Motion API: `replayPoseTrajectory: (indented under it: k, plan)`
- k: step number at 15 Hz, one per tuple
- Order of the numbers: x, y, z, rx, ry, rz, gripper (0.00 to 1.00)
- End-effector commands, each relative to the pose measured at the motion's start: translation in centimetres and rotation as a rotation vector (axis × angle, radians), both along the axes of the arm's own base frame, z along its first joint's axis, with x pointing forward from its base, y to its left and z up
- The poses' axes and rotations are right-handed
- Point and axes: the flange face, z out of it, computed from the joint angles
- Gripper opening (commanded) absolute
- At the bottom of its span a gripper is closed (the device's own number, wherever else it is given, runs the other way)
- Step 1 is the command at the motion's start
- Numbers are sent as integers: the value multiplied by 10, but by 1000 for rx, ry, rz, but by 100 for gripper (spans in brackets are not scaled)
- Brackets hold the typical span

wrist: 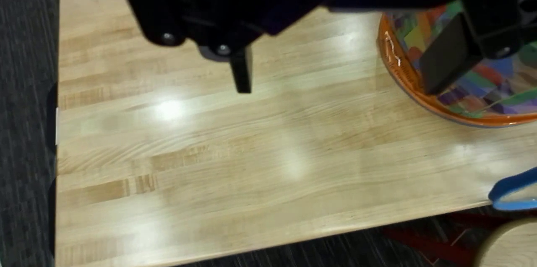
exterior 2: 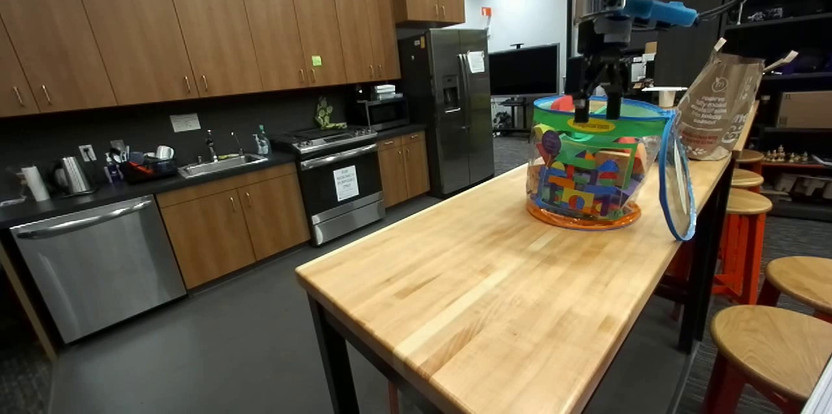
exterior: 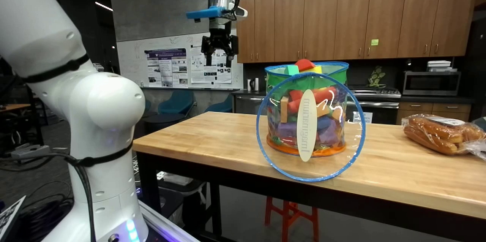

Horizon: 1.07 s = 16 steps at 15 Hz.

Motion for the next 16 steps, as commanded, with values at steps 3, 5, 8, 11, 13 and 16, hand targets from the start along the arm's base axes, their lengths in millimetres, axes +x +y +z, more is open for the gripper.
replayPoseTrajectory:
  k: [3,5,8,11,13,16]
  plan:
    - [30,-56,25,-25,-76,-94,100]
    - [36,-75,32,-44,-101,-128,100]
    - [43,-104,38,-101,-133,-211,100]
    - [47,-131,37,-161,-142,-311,100]
    - [49,-141,31,-183,-130,-371,100]
    - [54,-142,15,-203,-111,-436,100]
